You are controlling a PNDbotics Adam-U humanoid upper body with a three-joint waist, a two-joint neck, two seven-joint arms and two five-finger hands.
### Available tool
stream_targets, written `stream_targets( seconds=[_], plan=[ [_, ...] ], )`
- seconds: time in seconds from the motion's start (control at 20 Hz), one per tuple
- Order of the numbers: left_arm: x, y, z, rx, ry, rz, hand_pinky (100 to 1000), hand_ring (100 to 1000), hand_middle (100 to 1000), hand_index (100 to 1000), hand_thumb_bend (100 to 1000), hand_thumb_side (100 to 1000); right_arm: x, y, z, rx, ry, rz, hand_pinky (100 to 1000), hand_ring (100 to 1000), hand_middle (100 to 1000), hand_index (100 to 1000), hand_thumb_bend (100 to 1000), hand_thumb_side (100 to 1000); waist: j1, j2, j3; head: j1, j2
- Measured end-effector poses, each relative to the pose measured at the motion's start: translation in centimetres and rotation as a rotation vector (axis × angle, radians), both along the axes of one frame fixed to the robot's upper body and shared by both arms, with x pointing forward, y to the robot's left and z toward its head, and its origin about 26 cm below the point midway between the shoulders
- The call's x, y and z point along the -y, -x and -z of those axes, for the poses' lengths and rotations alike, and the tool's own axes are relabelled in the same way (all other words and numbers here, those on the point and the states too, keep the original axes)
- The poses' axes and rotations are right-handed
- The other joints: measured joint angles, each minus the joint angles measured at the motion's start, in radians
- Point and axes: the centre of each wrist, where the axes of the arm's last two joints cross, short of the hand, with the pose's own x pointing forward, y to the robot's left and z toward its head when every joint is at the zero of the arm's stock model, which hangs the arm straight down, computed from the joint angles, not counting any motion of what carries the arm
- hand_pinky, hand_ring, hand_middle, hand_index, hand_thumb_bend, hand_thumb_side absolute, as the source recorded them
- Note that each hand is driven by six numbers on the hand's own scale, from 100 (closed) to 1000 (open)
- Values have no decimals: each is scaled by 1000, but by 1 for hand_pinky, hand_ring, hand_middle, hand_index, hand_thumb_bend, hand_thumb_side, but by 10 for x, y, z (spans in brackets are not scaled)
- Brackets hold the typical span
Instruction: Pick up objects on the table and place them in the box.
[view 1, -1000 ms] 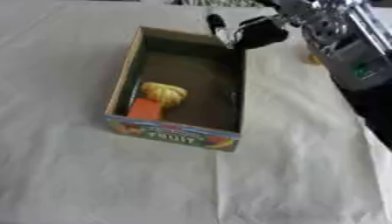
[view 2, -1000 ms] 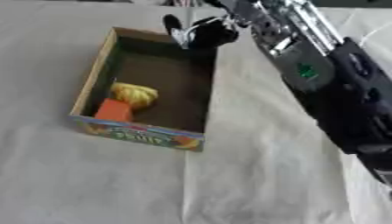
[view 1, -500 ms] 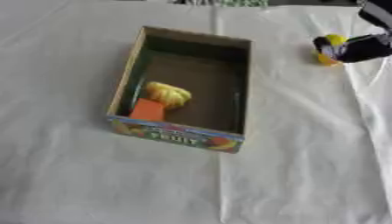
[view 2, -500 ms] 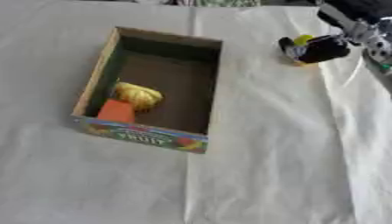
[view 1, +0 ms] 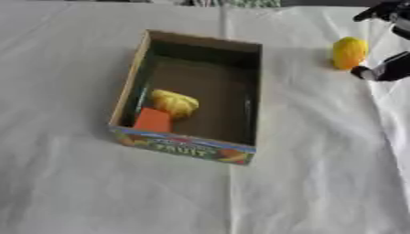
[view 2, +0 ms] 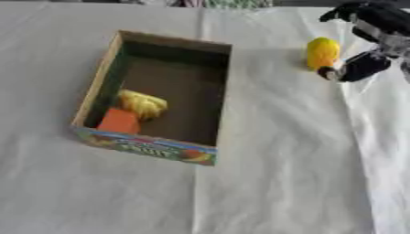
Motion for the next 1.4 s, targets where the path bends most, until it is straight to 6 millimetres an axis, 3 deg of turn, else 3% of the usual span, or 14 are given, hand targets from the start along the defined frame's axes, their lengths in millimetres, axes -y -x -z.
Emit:
stream_targets(
  seconds=[0.55,0.9,1.05,1.4],
  plan=[
    [1,-1,-2,6,0,4,752,767,755,855,141,608,33,-20,-2,23,-21,143,916,931,872,923,501,100,7,37,17,-16,-35],
    [1,-1,-3,7,1,6,753,767,755,855,135,625,43,-26,6,14,-34,167,910,927,852,916,423,147,14,58,20,-22,-39],
    [1,-1,-3,7,2,7,753,767,755,855,130,631,42,-27,8,10,-42,157,903,921,841,910,346,167,14,64,20,-22,-39],
    [1,-1,-3,6,5,8,753,766,756,854,124,637,38,-31,5,20,-82,136,898,913,824,897,288,182,16,70,22,-22,-40]
  ],
)
